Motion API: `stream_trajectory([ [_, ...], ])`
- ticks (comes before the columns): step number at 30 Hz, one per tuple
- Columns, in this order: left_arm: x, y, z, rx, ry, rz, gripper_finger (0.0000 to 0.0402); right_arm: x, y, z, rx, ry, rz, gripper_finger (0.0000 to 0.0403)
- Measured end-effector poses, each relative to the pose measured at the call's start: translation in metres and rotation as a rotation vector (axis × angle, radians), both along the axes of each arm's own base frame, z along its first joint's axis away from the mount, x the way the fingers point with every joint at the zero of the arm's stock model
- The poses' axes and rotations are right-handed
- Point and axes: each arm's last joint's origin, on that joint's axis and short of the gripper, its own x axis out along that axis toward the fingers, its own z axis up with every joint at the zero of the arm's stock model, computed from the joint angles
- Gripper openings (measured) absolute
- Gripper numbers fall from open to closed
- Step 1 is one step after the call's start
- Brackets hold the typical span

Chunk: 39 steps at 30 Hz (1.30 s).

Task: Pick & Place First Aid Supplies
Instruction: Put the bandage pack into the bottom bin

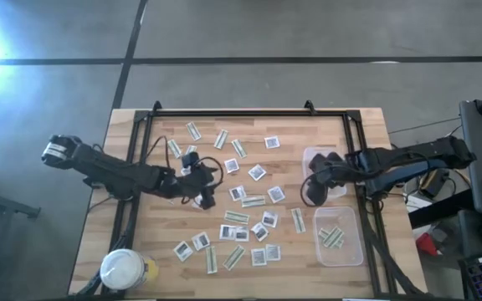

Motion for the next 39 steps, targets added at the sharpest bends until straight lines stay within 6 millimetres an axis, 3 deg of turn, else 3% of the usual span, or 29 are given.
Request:
stream_trajectory([
  [10,-0.015,0.025,0.006,-0.245,0.298,0.045,0.0209,0.005,0.010,0.004,-0.004,-0.074,0.048,0.0088],
  [19,-0.035,0.042,0.001,-0.439,0.447,0.140,0.0209,0.005,0.009,0.004,-0.015,-0.077,0.041,0.0076],
  [32,-0.057,0.046,-0.018,-0.604,0.467,0.178,0.0208,0.006,0.010,0.004,-0.013,-0.090,0.041,0.0083],
  [39,-0.070,0.051,-0.034,-0.657,0.480,0.281,0.0208,0.006,0.009,0.004,-0.032,-0.096,0.030,0.0084],
])
